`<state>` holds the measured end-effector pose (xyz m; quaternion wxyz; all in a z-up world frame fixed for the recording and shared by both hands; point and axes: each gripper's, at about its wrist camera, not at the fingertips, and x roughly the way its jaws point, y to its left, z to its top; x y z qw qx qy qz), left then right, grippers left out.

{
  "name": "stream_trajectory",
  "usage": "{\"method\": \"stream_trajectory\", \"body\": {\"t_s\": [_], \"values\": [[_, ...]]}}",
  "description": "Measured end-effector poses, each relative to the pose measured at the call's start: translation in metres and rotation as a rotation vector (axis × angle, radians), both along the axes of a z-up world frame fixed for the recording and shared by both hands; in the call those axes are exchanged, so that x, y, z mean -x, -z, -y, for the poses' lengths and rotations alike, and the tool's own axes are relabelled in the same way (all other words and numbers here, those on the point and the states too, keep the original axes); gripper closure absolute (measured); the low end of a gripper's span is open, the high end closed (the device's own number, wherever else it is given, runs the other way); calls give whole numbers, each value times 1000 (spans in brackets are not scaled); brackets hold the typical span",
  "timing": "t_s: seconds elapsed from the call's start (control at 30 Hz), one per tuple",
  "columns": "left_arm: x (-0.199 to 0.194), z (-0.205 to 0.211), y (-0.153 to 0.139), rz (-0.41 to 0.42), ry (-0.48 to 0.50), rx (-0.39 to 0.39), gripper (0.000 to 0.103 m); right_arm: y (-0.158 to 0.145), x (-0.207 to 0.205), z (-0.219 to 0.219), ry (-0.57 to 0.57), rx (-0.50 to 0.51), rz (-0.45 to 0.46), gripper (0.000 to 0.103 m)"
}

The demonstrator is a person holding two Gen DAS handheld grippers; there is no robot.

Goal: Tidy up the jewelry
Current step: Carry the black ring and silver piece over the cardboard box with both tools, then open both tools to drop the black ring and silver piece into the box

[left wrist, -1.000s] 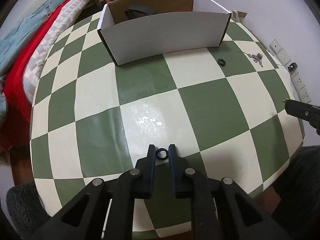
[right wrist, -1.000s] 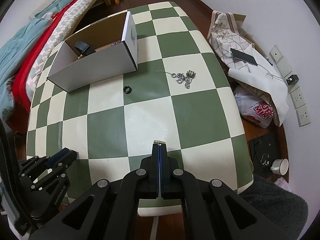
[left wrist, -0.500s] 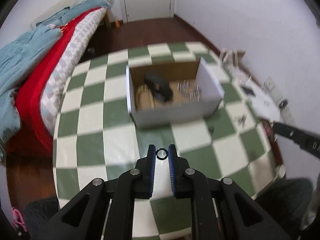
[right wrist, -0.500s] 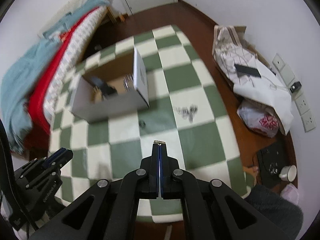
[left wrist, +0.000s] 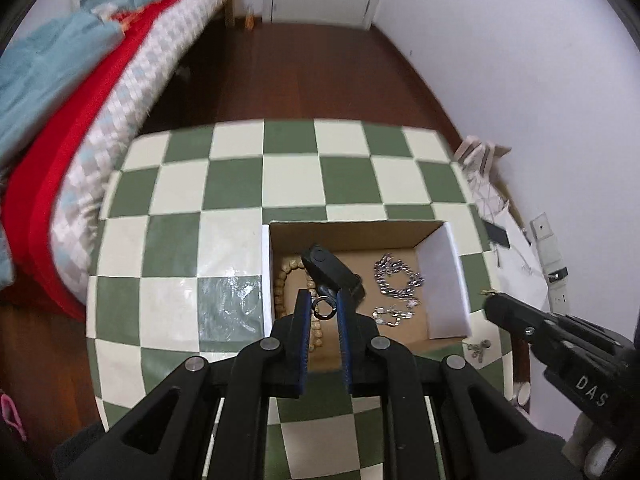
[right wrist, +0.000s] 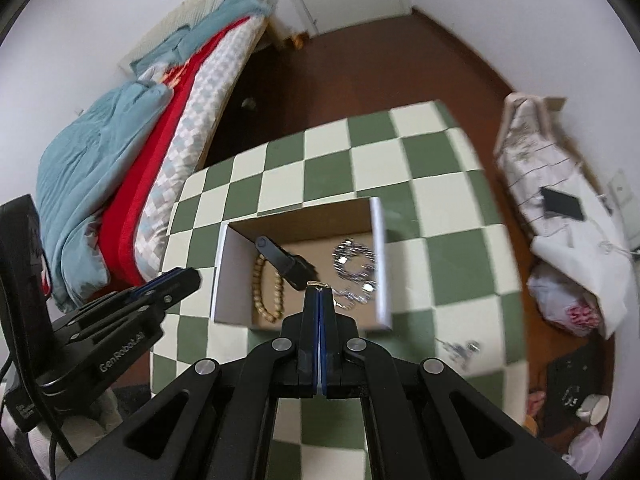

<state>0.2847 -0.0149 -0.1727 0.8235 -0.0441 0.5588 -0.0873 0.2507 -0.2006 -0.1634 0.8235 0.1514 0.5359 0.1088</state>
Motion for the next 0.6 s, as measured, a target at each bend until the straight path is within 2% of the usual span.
{"method": "stream_trajectory", "body": {"t_s": [0.17,0.23,0.27,0.3,0.33,0.4,0.43,0.5,0.6], "values": [[-18,-11,12,-53,-53,-7,88,28,-42,-7,-20,-34,-107,102],[-23,-14,14,-57,-72,-32,70,33,-50,-8,-26,-32,-127,100],[-25,-15,14,-57,-82,-49,43,35,-54,-7,-22,-21,-135,97],[-26,-16,14,-49,-92,-65,19,36,-57,-6,-17,-18,-142,78],[-27,-18,12,-38,-103,-74,16,37,-60,-4,-16,-26,-148,48],[-27,-22,9,-19,-118,-80,16,38,-62,-2,-4,2,-149,23],[-26,-23,8,-17,-123,-93,15,36,-61,-2,-1,46,-140,23],[-26,-25,6,-11,-135,-133,0,35,-59,-3,12,154,-136,23],[-19,-29,2,23,-147,-186,0,36,-52,-6,13,270,-136,2]]}}
